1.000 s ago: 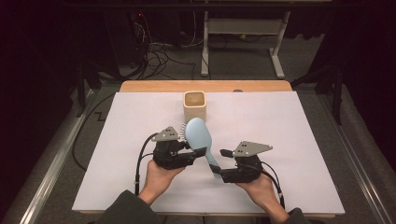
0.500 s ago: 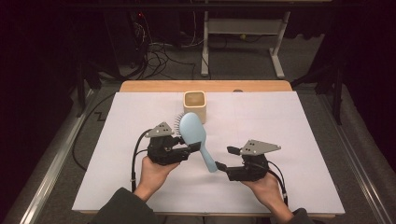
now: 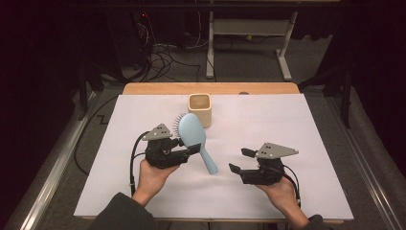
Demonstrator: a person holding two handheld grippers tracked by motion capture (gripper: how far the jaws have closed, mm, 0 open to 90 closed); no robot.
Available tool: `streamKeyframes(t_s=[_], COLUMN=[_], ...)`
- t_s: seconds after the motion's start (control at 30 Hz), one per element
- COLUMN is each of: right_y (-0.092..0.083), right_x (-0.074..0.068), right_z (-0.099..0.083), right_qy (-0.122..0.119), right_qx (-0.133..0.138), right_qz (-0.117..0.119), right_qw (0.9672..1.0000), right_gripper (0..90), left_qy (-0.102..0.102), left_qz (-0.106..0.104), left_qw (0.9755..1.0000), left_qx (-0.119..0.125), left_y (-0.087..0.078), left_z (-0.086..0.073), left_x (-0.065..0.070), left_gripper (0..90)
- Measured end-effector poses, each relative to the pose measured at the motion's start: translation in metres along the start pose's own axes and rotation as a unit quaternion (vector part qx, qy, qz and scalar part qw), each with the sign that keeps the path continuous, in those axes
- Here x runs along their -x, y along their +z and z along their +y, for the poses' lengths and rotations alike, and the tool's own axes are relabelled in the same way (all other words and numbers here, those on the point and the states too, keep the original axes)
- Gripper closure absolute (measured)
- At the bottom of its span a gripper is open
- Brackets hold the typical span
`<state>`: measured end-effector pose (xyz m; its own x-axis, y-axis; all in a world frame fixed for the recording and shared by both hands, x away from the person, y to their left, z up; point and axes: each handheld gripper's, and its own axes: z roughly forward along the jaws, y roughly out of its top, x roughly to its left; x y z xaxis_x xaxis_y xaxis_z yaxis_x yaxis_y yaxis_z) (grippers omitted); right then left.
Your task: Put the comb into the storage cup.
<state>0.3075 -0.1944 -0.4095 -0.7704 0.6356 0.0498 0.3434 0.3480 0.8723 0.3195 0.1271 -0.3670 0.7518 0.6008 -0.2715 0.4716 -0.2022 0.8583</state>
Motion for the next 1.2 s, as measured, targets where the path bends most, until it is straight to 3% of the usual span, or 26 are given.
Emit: streamKeyframes(t_s=[0.47,1.2], right_y=[-0.022,-0.058], right_x=[0.014,0.035], right_z=[-0.019,-0.06], right_qy=[-0.004,0.036], right_qx=[0.012,0.043], right_qz=[-0.028,-0.069], right_qw=[0.9995,0.996], right_gripper=[29.3,27.2], left_qy=[-0.006,-0.003], left_qz=[0.019,0.041], left_qw=[0.9996,0.9987], left_qx=[0.022,0.031], left_y=[-0.013,-0.028], left_z=[0.003,0.018], left_x=[-0.006,-0.012], left_gripper=[54.1,54.1])
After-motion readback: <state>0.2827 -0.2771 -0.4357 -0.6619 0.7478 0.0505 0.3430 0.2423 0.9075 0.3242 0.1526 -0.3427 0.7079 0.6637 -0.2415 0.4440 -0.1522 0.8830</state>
